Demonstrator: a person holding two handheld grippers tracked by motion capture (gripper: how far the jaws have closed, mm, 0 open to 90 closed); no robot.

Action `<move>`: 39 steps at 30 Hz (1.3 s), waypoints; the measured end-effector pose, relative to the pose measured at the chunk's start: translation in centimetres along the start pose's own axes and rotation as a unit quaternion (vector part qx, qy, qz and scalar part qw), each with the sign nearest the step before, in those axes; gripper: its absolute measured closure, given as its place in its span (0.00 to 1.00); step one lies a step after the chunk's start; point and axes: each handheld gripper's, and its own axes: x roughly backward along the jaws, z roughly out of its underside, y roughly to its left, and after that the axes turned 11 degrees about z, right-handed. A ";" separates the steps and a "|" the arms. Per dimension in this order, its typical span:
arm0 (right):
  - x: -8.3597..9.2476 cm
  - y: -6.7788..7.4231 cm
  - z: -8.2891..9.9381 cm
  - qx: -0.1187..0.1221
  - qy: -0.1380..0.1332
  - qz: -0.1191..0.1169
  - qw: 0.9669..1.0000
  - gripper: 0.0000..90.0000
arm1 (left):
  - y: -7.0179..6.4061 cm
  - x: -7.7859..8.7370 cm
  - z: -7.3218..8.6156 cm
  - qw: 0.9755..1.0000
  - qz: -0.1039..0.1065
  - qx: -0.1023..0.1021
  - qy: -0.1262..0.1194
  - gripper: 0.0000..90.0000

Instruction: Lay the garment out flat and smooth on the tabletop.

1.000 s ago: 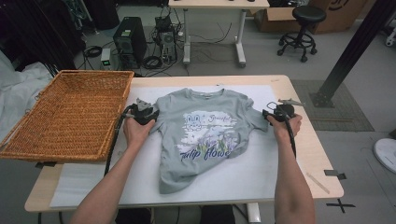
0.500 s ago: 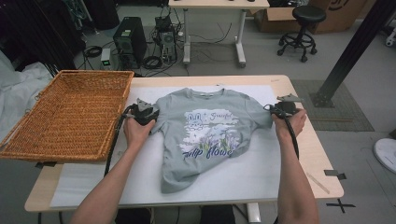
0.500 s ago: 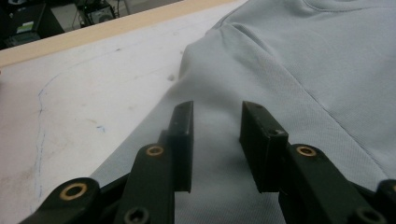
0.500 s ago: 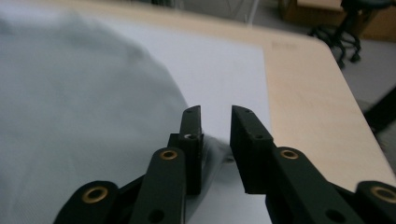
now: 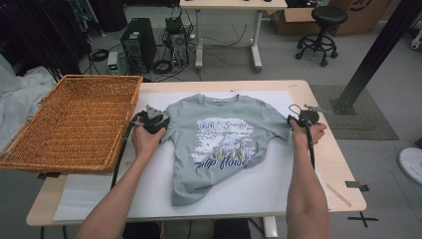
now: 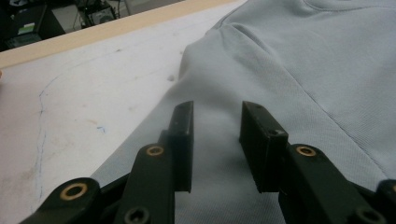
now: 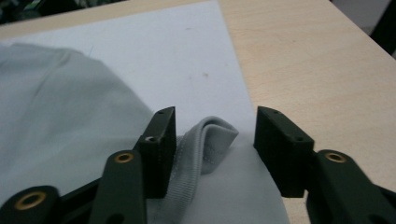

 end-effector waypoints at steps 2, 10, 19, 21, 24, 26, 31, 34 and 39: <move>0.3 0.4 -0.1 0.051 0.007 -0.013 0.999 0.79 | 0.0 0.0 0.0 1.000 0.000 0.000 0.000 0.73; 0.0 1.1 -1.5 0.108 -0.022 -0.091 0.990 0.59 | -0.1 0.0 0.0 1.000 -0.004 -0.008 0.000 0.74; -0.6 2.7 -1.5 0.179 -0.014 -0.085 0.980 0.97 | -0.2 0.0 0.0 1.000 -0.005 -0.011 0.000 0.74; -0.5 2.6 -1.9 0.166 -0.038 -0.075 0.983 0.97 | -0.2 0.0 0.0 1.000 -0.006 -0.012 0.000 0.74; -0.9 2.2 -2.3 0.129 -0.078 -0.051 0.987 0.96 | -0.2 0.0 0.0 1.000 -0.006 -0.010 0.000 0.74; -1.3 2.2 -1.8 0.143 -0.053 -0.053 0.987 0.93 | -0.2 0.0 0.0 1.000 -0.005 -0.010 -0.001 0.74; -1.5 1.5 -0.9 0.127 -0.036 -0.065 0.989 0.64 | -0.1 0.0 0.0 1.000 -0.008 0.000 -0.001 0.72; 0.4 2.3 -1.4 0.139 -0.078 -0.112 0.981 0.59 | 0.3 0.3 -0.1 1.000 -0.003 0.009 -0.002 0.60; 5.4 5.0 -0.6 0.195 -0.112 -0.217 0.950 0.50 | -2.5 3.6 -1.5 0.994 0.073 -0.037 -0.067 0.55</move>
